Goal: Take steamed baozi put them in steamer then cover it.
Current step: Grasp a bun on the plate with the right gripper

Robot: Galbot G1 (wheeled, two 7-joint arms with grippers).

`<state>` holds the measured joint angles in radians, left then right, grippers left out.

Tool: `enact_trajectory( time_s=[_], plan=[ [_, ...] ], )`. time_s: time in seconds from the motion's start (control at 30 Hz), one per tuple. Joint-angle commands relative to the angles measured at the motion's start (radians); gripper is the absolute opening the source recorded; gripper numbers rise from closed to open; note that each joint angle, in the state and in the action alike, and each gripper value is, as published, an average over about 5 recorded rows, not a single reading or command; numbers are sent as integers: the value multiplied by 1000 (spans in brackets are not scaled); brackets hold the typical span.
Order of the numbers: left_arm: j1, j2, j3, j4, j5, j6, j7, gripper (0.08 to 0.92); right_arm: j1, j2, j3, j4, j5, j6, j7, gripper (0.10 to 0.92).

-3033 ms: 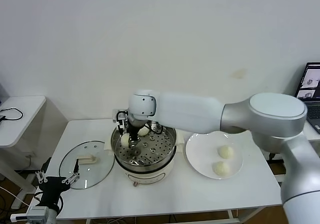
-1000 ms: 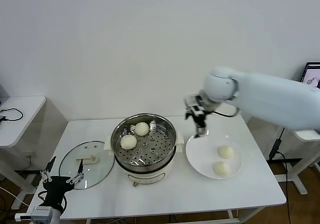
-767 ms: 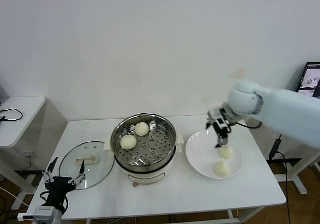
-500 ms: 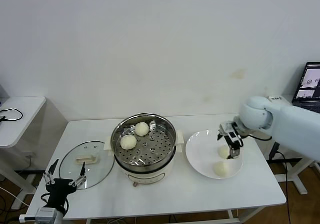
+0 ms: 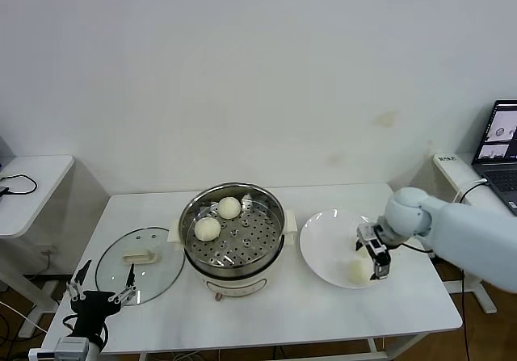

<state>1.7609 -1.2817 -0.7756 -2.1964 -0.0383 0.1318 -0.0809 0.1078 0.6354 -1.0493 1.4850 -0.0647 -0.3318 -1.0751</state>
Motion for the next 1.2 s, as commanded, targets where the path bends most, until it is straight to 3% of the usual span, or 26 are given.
enact_trajectory(
  time_s=[0.03, 0.37, 0.9, 1.2],
  plan=[
    [-2, 0, -2, 5, -1, -1, 0, 823, -83, 55, 43, -58, -32, 3, 5, 823],
    [-9, 3, -6, 16, -5, 0, 0, 823, -80, 75, 68, -121, -30, 4, -6, 806],
    [-8, -1, -4, 12, -5, 0, 0, 823, -80, 82, 80, -137, -24, -8, -22, 691],
    [-8, 0, -6, 7, -5, 1, -1, 823, -51, 66, 83, -118, -13, -13, -34, 584]
  ],
)
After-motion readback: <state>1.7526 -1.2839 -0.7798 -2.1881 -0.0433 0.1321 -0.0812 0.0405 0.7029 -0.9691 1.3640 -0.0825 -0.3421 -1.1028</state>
